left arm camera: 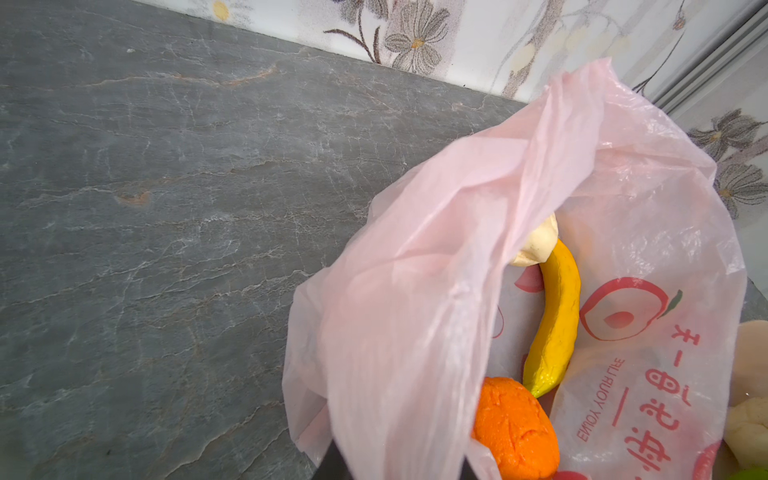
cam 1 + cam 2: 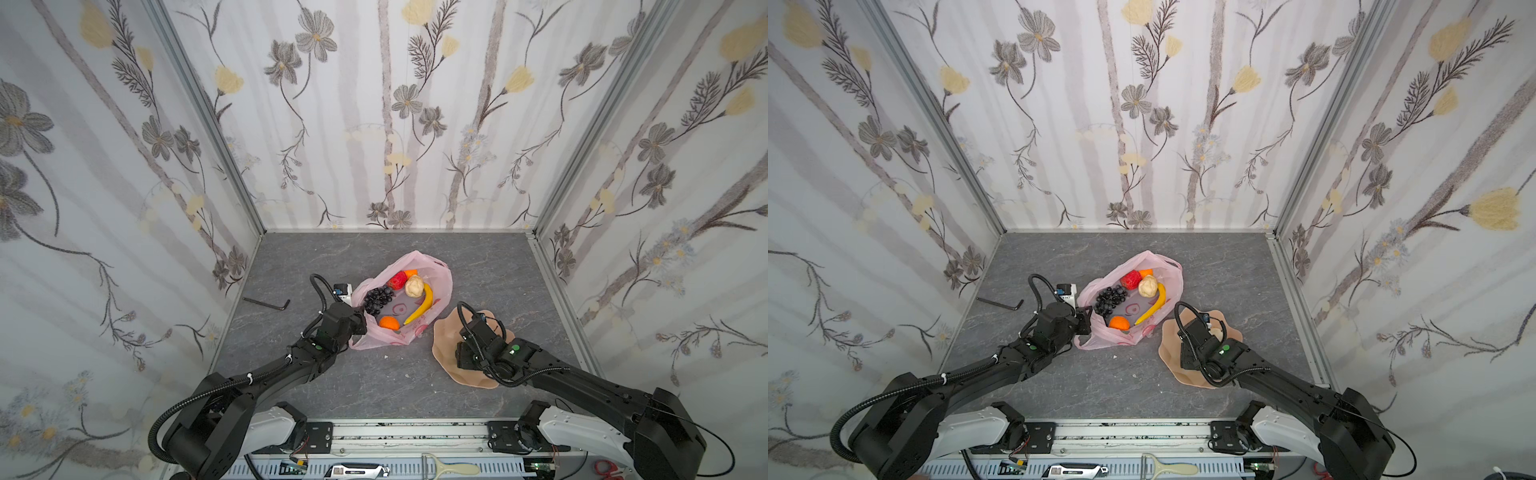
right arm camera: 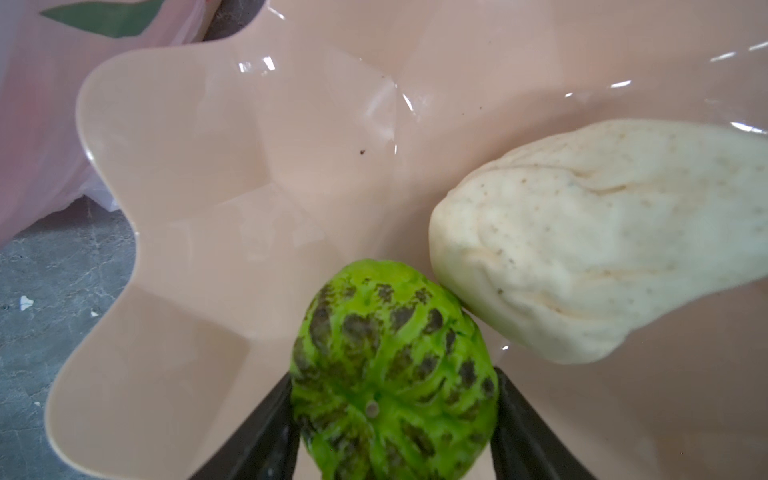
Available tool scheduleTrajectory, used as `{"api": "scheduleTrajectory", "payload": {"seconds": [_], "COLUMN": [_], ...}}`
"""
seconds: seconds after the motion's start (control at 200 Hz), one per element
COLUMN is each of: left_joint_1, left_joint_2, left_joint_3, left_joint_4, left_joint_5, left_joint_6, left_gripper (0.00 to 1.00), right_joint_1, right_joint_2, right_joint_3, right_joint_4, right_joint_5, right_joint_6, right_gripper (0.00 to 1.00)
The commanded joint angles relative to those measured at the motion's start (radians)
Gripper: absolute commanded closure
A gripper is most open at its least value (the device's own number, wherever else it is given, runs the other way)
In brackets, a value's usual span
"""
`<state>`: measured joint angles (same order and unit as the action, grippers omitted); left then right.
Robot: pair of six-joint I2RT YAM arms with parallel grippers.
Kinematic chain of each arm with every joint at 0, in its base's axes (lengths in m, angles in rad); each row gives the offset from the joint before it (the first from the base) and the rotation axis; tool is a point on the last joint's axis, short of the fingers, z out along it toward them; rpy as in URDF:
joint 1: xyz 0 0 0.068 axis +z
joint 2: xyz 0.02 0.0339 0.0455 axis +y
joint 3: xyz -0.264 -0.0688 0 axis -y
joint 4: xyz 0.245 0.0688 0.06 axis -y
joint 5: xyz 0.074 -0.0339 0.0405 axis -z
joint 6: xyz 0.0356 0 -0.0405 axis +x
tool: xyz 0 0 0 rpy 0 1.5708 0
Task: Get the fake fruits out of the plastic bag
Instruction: 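Lift the green custard apple out and carry it over the bowl, then lower the custard apple into the bowl and open the right gripper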
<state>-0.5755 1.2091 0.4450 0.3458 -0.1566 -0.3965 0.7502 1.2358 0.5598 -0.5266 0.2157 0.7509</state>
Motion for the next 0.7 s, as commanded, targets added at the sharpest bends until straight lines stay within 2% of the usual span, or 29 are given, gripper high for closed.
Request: {"api": "scheduleTrajectory", "payload": {"seconds": [0.0, 0.27, 0.694], "left_joint_1": [-0.001, 0.000, -0.001], "left_joint_2": [-0.014, -0.035, -0.036], "left_joint_3": [-0.004, -0.012, -0.012], "left_joint_4": [0.028, 0.027, 0.027], "left_joint_5": [-0.018, -0.027, -0.024], "left_joint_6": [-0.004, -0.004, -0.002], "left_gripper": [0.78, 0.77, 0.76], "right_joint_1": [-0.014, -0.059, -0.068], "right_joint_2": [0.011, 0.001, -0.014], "right_joint_3": [-0.003, -0.018, -0.009], "right_joint_4": [0.047, 0.082, 0.062], "right_joint_5": [0.034, -0.020, 0.001], "right_joint_6": [0.008, 0.000, 0.002], "right_gripper": [0.34, 0.29, 0.15]}}
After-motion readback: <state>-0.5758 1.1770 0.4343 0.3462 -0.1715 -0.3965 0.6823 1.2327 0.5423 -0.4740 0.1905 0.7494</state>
